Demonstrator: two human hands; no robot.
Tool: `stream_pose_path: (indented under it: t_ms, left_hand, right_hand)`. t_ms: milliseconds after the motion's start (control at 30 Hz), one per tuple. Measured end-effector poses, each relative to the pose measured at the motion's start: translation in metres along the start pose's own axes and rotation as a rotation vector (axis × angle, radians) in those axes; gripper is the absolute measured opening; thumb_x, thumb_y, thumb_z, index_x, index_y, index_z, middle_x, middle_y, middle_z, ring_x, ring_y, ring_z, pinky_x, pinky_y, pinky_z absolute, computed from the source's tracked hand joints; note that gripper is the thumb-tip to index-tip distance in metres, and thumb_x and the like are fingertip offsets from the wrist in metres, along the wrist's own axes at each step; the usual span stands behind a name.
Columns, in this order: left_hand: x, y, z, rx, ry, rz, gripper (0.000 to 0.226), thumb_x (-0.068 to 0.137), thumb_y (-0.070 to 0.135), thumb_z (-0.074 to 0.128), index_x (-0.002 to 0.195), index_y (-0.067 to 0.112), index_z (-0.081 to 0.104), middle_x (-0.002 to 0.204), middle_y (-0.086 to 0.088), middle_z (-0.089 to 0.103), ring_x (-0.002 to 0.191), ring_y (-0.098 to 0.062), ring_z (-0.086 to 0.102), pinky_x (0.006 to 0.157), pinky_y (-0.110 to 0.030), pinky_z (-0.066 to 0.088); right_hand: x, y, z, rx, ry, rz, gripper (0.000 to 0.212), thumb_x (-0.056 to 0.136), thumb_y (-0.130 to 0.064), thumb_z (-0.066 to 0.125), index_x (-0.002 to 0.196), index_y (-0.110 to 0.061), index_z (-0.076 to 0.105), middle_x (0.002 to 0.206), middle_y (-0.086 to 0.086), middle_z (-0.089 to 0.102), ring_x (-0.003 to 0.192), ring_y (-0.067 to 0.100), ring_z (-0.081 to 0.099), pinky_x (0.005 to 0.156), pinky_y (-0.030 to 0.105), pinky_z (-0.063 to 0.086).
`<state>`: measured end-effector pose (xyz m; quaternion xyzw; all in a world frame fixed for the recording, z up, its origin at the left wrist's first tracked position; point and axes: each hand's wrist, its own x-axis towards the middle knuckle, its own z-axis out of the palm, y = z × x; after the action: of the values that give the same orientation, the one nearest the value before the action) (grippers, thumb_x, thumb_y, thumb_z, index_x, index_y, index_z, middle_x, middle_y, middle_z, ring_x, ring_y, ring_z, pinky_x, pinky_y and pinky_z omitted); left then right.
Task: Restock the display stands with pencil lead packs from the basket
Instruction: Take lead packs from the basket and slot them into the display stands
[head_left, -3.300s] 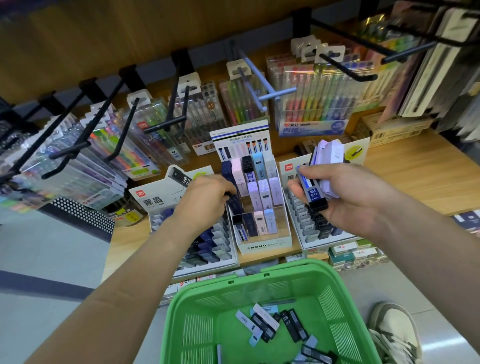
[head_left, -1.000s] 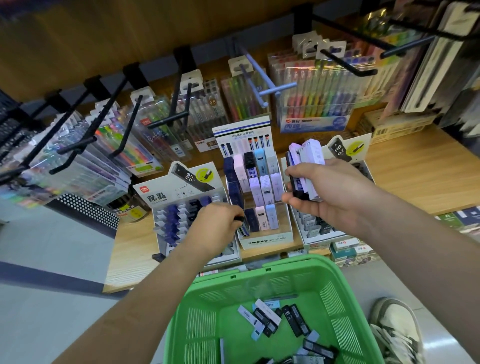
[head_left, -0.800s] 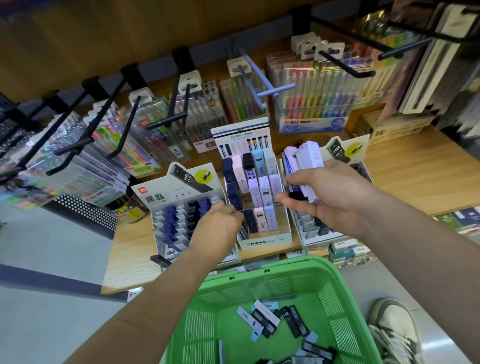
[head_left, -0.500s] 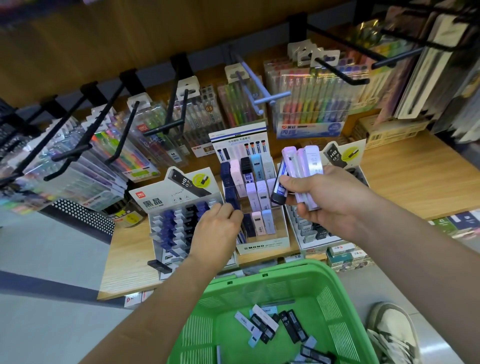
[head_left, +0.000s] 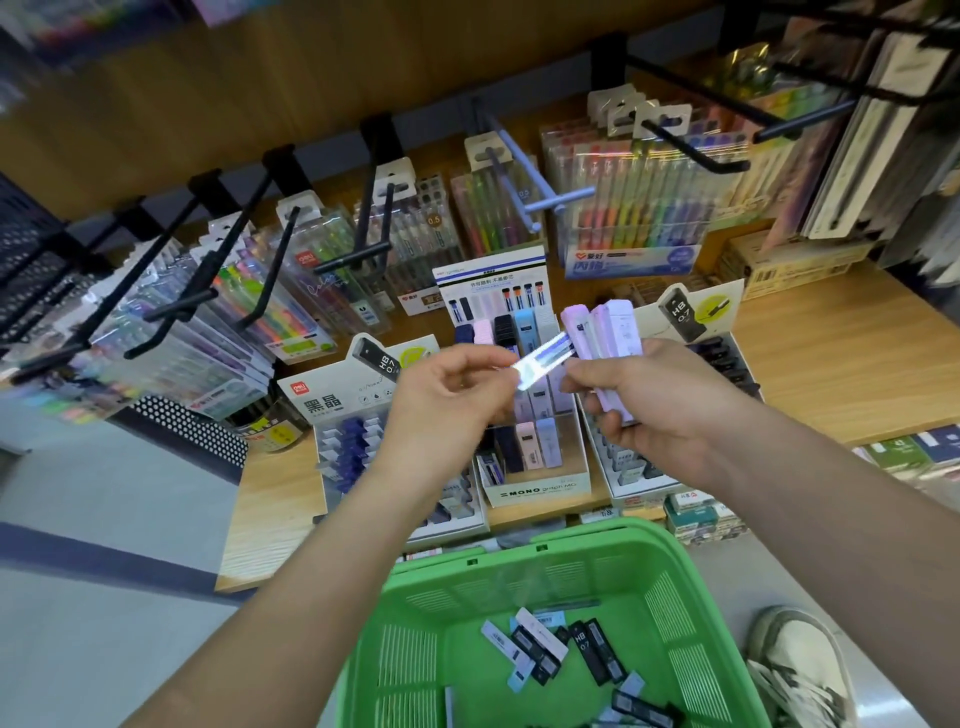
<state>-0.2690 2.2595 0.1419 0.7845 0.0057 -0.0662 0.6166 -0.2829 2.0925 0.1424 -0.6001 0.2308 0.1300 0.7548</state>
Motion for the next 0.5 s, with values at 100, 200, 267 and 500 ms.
stream_pose_path:
  t_ms: [100,200,267,500]
  left_hand:
    - [0.012,-0.002,-0.028,0.275,0.097,0.119,0.017,0.085,0.013,0.070,0.084,0.030,0.074,0.080,0.008,0.072,0.073,-0.005,0.064,0.071,-0.018,0.054]
    - [0.015,-0.020,-0.038,0.601,0.062,0.151,0.012,0.080,0.017,0.076,0.087,0.027,0.072,0.075,0.009,0.066,0.065,0.000,0.059,0.068,-0.014,0.051]
    - [0.013,-0.035,-0.037,0.867,-0.017,0.198,0.010,0.082,0.021,0.074,0.092,0.024,0.074,0.077,0.012,0.067,0.068,-0.002,0.059,0.068,-0.010,0.046]
    - [0.024,-0.079,-0.023,1.231,-0.240,0.403,0.019,0.094,0.019,0.057,0.108,0.015,0.069,0.106,-0.003,0.067,0.099,-0.024,0.060,0.083,-0.034,0.048]
  right_hand:
    - [0.002,-0.002,-0.004,-0.025,0.042,-0.014,0.004,0.094,-0.010,0.062,0.098,-0.011,0.064,0.072,0.004,0.065,0.053,0.009,0.045,0.039,0.015,0.034]
    - [0.002,-0.004,-0.007,-0.032,0.048,-0.014,0.003,0.095,-0.010,0.060,0.097,-0.011,0.061,0.068,0.004,0.063,0.049,0.009,0.042,0.037,0.015,0.033]
    - [0.001,-0.004,-0.007,-0.042,0.044,-0.010,0.005,0.096,-0.012,0.059,0.101,-0.013,0.061,0.069,0.005,0.062,0.047,0.009,0.042,0.036,0.016,0.032]
    - [-0.001,-0.004,-0.006,-0.034,0.015,0.001,0.015,0.096,-0.014,0.060,0.110,-0.016,0.064,0.068,0.003,0.059,0.045,0.007,0.040,0.035,0.016,0.031]
